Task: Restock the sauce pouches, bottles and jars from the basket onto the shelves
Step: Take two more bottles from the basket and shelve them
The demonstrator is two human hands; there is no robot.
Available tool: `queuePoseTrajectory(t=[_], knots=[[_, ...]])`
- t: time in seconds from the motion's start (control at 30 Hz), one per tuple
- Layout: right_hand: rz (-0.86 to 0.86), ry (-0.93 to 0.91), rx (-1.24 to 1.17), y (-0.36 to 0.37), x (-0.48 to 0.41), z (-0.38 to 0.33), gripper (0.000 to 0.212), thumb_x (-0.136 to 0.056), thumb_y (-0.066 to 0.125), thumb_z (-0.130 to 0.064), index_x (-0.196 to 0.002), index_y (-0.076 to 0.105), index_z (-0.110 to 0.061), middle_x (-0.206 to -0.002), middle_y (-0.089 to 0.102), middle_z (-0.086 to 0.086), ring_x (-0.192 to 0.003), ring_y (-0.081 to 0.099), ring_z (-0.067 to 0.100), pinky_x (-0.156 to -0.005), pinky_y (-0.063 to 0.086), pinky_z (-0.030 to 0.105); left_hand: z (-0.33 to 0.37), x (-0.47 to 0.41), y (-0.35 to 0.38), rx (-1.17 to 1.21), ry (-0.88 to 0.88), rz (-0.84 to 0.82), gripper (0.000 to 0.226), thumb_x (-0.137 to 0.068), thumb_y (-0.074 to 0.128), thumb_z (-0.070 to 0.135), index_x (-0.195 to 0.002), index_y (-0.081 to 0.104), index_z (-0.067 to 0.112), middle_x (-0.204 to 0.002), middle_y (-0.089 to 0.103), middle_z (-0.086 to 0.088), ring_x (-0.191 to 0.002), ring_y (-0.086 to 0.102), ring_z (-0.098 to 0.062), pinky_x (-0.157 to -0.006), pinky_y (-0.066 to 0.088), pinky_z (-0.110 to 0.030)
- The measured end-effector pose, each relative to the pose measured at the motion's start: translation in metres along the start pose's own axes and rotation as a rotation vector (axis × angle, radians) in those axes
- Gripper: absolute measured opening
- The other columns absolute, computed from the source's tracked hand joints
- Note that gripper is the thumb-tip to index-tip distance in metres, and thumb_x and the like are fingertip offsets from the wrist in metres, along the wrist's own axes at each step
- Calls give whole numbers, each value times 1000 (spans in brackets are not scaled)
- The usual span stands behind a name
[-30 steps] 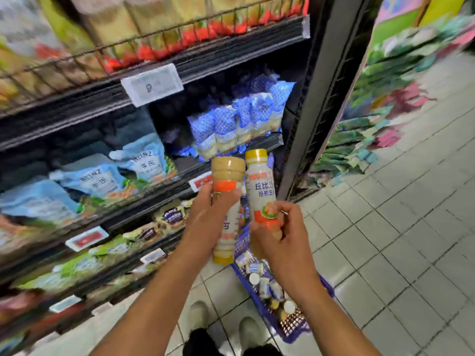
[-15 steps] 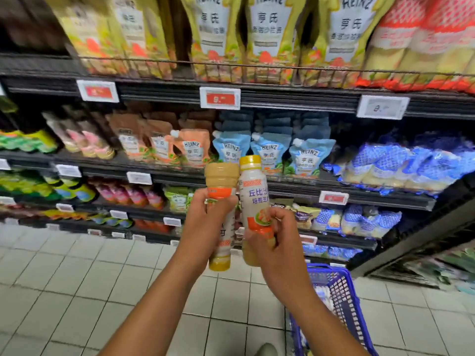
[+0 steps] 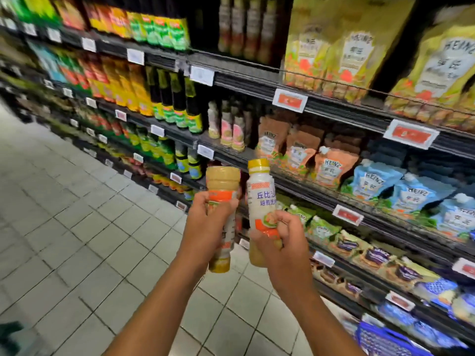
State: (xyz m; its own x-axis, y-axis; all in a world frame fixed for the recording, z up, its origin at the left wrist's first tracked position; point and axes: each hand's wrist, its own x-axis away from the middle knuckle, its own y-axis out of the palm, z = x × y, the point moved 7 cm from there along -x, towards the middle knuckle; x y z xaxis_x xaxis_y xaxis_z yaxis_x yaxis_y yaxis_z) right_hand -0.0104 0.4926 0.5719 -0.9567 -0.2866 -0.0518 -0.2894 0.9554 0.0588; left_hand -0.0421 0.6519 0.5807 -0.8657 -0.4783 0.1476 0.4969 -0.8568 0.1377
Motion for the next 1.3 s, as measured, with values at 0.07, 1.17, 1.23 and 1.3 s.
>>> queuePoseTrajectory(t=[0.07,1.17,1.23,1.3], knots=[[-37,-10,10,27,-4,-2,34,-77,70,-23,-105,52,-27,-85,74,-18,-66,66,-1,-52,52,17,8,-3,-31,3,18,47,39,-71,72,43,-102,58,25,-77,71,-6,-60,66,-19,-51,52,-31],[-91,-135,-8,118,-282,-45,36,-79,70,-19,-110,52,-23,-97,72,0,-73,68,17,-56,55,30,121,-278,-51,26,201,65,35,-67,70,55,-93,59,35,-83,69,-12,-66,65,-27,-58,56,-41],[-83,-155,-9,117,-295,-51,36,-80,70,-17,-110,52,-22,-92,73,-6,-67,68,9,-53,53,21,133,-295,-41,76,197,17,28,-70,67,58,-84,60,34,-79,68,-14,-63,63,-27,-53,53,-37],[-87,-151,-5,117,-307,-53,34,-87,71,-7,-110,51,-21,-87,73,-10,-62,68,4,-51,54,22,144,-312,-34,91,192,-18,32,-71,63,61,-79,62,30,-77,69,-13,-61,64,-27,-53,55,-36]])
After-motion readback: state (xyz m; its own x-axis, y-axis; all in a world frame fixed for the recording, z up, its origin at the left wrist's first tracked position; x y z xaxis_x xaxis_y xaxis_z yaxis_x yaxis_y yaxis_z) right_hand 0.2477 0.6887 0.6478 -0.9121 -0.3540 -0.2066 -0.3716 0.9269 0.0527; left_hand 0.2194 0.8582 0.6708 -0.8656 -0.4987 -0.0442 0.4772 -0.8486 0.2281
